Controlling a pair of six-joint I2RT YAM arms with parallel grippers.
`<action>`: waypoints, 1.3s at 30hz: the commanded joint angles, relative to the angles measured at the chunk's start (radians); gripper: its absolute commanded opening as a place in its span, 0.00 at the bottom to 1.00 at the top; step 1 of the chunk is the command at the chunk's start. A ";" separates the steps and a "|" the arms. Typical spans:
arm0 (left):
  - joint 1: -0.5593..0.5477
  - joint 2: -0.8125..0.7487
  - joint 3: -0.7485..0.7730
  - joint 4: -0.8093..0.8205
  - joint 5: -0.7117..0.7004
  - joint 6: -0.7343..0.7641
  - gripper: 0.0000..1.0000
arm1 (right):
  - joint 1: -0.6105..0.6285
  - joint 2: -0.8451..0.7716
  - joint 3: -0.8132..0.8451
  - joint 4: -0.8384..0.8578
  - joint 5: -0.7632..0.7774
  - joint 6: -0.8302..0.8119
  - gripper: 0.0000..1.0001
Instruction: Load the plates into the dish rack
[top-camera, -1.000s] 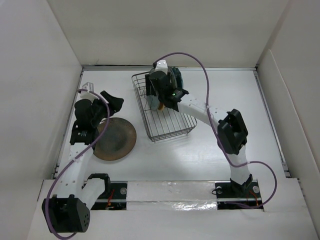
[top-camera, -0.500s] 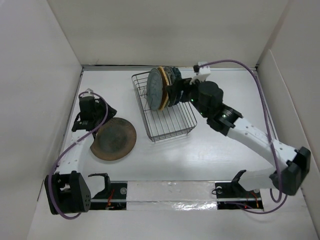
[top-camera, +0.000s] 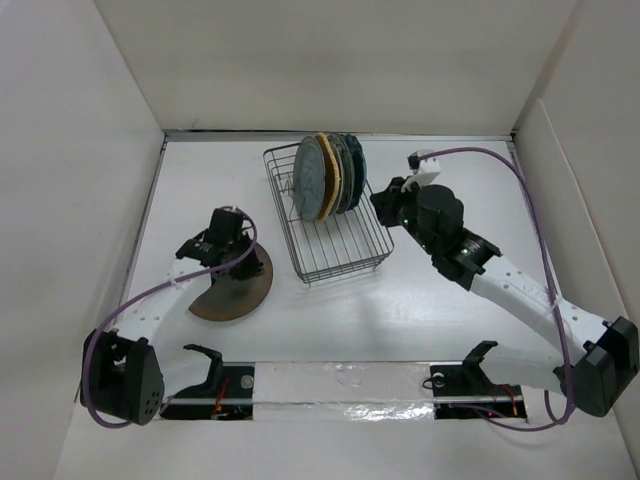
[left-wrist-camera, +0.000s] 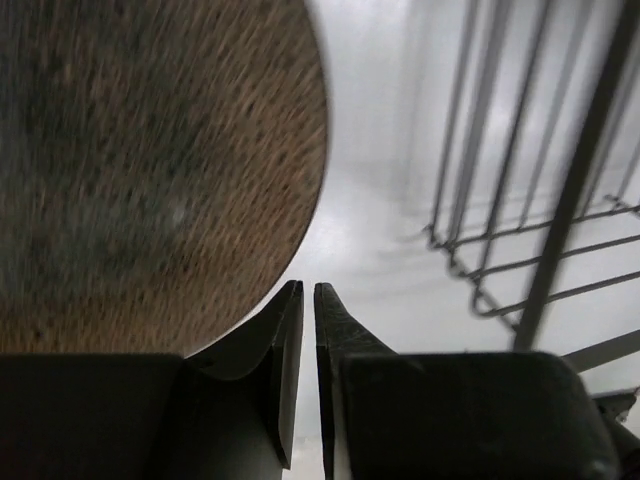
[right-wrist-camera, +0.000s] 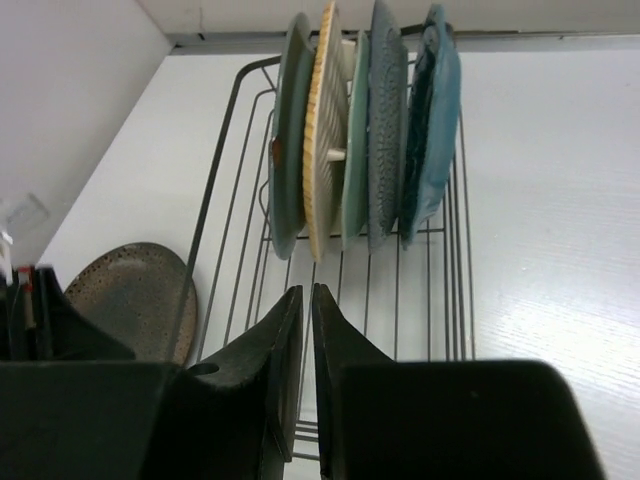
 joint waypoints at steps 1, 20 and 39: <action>0.002 -0.087 -0.061 -0.167 -0.008 -0.171 0.08 | -0.024 -0.065 -0.001 0.046 -0.027 0.006 0.16; -0.173 0.129 -0.046 -0.297 -0.064 -0.328 0.45 | -0.108 -0.099 -0.025 0.024 -0.090 0.019 0.25; -0.044 0.284 0.035 -0.033 -0.254 -0.142 0.42 | -0.105 -0.099 -0.034 0.078 -0.173 0.048 0.26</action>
